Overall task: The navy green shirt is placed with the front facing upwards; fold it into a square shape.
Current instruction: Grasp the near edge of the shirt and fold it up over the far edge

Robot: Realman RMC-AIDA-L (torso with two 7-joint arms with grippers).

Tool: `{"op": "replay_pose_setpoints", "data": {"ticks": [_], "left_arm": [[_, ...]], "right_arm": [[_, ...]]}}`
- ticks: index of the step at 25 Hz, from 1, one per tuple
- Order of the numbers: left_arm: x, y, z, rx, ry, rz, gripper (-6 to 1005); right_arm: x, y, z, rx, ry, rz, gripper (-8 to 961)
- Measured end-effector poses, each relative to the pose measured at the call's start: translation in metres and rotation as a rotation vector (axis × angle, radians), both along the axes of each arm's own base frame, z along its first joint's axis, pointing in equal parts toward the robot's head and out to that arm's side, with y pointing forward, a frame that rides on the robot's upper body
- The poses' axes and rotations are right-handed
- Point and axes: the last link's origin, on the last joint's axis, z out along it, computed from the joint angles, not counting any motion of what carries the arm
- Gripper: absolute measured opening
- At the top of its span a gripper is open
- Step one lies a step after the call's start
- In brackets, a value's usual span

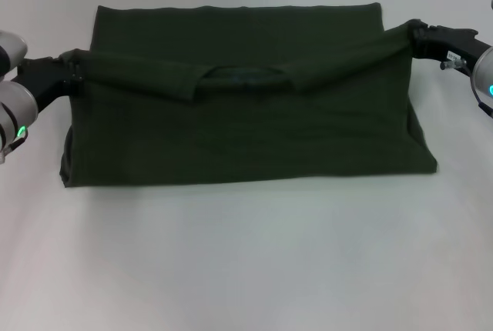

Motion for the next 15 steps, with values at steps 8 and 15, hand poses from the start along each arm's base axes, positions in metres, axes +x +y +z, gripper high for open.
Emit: {"op": "replay_pose_setpoints", "data": {"ticks": [8, 15], "left_arm": [[0.005, 0.0028, -0.0061, 0.01, -0.015, 0.024, 68], [0.0061, 0.0036, -0.0064, 0.015, -0.022, 0.028, 158]], "right_arm": [[0.0085, -0.0017, 0.0011, 0.06, 0.042, -0.068, 57], [0.0086, -0.0007, -0.0002, 0.049, 0.013, -0.073, 272]]}}
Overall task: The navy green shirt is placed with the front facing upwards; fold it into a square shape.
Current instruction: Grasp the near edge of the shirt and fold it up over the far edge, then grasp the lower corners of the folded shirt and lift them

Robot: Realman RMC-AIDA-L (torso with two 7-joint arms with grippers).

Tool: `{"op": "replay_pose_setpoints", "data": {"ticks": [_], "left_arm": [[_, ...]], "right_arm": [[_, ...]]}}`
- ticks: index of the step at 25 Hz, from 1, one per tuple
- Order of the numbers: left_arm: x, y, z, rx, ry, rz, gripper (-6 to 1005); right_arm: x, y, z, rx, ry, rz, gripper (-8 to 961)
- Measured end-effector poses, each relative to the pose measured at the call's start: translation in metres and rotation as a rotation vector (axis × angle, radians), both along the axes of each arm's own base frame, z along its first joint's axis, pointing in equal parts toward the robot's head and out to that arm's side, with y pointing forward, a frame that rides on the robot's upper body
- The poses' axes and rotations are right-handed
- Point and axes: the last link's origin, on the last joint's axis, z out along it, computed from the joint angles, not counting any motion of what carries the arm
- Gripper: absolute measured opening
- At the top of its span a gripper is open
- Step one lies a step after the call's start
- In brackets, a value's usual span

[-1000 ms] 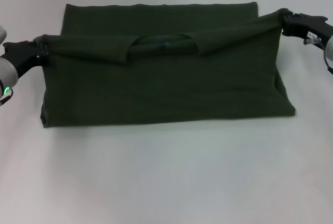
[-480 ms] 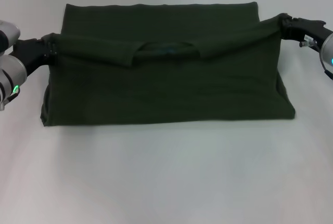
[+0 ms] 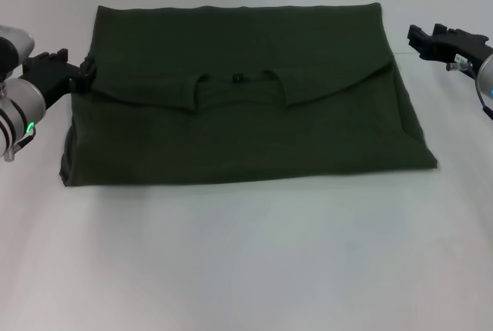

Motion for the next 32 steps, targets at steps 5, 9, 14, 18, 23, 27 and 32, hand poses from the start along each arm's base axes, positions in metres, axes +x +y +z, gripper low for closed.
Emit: {"op": "replay_pose_setpoints", "data": {"ticks": [5, 9, 14, 18, 23, 27, 32], "left_arm": [[-0.001, 0.002, 0.008, 0.05, -0.047, 0.017, 465], [-0.002, 0.004, 0.013, 0.081, -0.075, 0.03, 601], [-0.002, 0.006, 0.016, 0.055, -0.143, 0.047, 766], [-0.005, 0.0, 0.024, -0.045, -0.252, 0.044, 801], [-0.01, -0.032, 0.041, -0.198, -0.352, -0.03, 801], [-0.023, -0.066, 0.056, -0.288, -0.382, -0.052, 800], [-0.038, -0.091, 0.061, -0.384, -0.336, -0.017, 798]], "right_arm": [[0.001, 0.0, 0.0, 0.0, 0.004, -0.003, 513], [0.0, -0.001, -0.001, -0.007, 0.008, 0.002, 611], [-0.004, -0.006, -0.008, -0.075, -0.005, 0.057, 710], [-0.007, -0.017, -0.006, -0.104, 0.033, 0.14, 711], [-0.004, -0.04, 0.004, -0.145, 0.096, 0.234, 710], [0.004, -0.057, 0.013, -0.165, 0.128, 0.264, 710], [0.01, -0.071, 0.017, -0.177, 0.155, 0.283, 711]]}}
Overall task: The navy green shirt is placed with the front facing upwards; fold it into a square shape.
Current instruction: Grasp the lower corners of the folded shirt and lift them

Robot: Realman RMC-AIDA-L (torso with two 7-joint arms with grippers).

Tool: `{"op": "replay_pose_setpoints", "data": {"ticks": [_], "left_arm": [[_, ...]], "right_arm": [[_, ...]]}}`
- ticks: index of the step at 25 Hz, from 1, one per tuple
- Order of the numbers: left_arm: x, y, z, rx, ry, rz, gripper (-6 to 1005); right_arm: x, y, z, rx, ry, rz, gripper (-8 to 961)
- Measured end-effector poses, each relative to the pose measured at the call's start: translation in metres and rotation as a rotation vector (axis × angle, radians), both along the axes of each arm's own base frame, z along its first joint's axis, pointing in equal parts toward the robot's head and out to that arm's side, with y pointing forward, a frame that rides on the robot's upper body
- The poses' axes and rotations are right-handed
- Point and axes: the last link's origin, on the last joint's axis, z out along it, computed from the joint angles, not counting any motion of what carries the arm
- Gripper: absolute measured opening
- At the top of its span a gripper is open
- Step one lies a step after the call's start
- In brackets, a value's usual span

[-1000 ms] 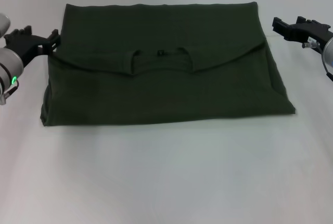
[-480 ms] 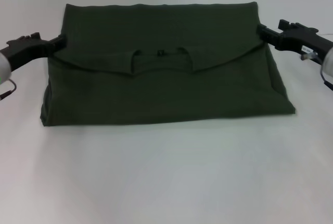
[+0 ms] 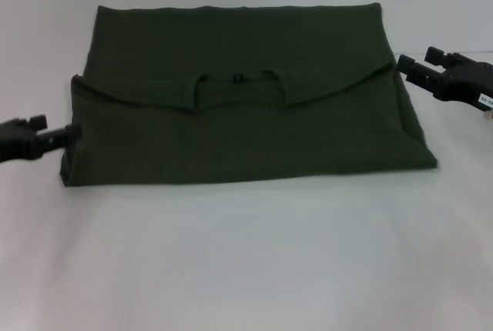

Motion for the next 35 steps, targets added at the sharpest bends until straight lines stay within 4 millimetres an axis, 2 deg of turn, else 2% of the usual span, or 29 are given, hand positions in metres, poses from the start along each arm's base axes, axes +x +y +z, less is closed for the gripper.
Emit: {"op": "replay_pose_setpoints", "data": {"ticks": [7, 15, 21, 35], "left_arm": [[-0.005, -0.002, -0.01, -0.122, 0.074, 0.041, 797], [-0.006, 0.002, -0.026, -0.183, 0.14, 0.068, 798], [-0.011, 0.006, -0.029, -0.173, 0.163, 0.104, 797], [-0.006, 0.011, -0.035, -0.181, 0.172, 0.09, 780]], "right_arm": [[-0.002, -0.003, -0.002, -0.017, 0.01, 0.018, 706], [-0.006, -0.005, -0.006, -0.044, 0.012, 0.045, 702], [-0.007, -0.006, -0.007, -0.052, 0.011, 0.05, 703], [-0.008, -0.006, -0.008, -0.057, 0.018, 0.049, 703]]}}
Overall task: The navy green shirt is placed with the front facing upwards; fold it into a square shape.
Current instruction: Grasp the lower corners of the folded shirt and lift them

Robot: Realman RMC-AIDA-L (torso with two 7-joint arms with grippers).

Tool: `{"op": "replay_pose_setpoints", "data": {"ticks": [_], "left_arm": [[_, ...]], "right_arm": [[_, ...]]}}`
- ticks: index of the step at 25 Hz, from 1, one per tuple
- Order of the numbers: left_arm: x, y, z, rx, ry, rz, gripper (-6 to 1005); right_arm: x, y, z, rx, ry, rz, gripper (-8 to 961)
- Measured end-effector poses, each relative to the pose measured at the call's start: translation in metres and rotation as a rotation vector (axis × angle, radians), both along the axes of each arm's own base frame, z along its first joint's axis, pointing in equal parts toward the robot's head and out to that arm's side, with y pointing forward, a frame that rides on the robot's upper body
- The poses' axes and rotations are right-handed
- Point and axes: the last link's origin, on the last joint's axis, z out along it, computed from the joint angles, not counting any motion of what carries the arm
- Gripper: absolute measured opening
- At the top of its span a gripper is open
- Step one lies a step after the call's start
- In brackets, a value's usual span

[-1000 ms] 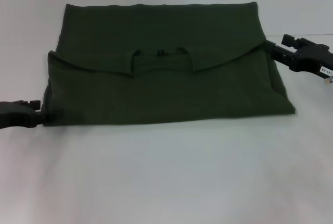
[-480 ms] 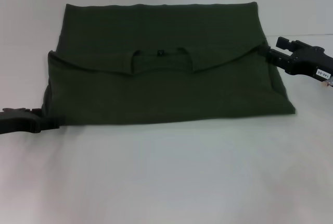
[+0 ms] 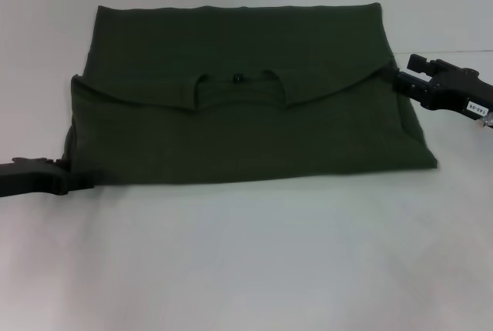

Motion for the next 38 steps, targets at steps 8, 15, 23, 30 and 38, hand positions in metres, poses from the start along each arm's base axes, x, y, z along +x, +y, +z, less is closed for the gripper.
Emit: {"op": "replay_pose_setpoints", "data": {"ticks": [8, 15, 23, 30, 38], "left_arm": [[-0.003, 0.0, 0.0, -0.004, 0.038, -0.002, 600], [-0.002, -0.001, -0.002, -0.009, 0.041, -0.014, 326], [0.001, -0.001, -0.002, -0.017, 0.027, -0.03, 153], [0.007, 0.001, 0.004, 0.012, -0.025, -0.044, 32], [0.014, 0.001, 0.004, 0.018, -0.067, -0.065, 33]], "right_arm": [[0.001, -0.001, 0.0, 0.0, 0.001, -0.002, 702], [-0.001, -0.002, 0.0, -0.006, 0.008, 0.009, 702], [0.002, -0.005, 0.002, -0.004, 0.007, 0.006, 701], [0.027, -0.018, 0.025, 0.019, -0.034, -0.071, 702], [0.071, -0.053, 0.034, -0.025, -0.095, -0.211, 707]]}}
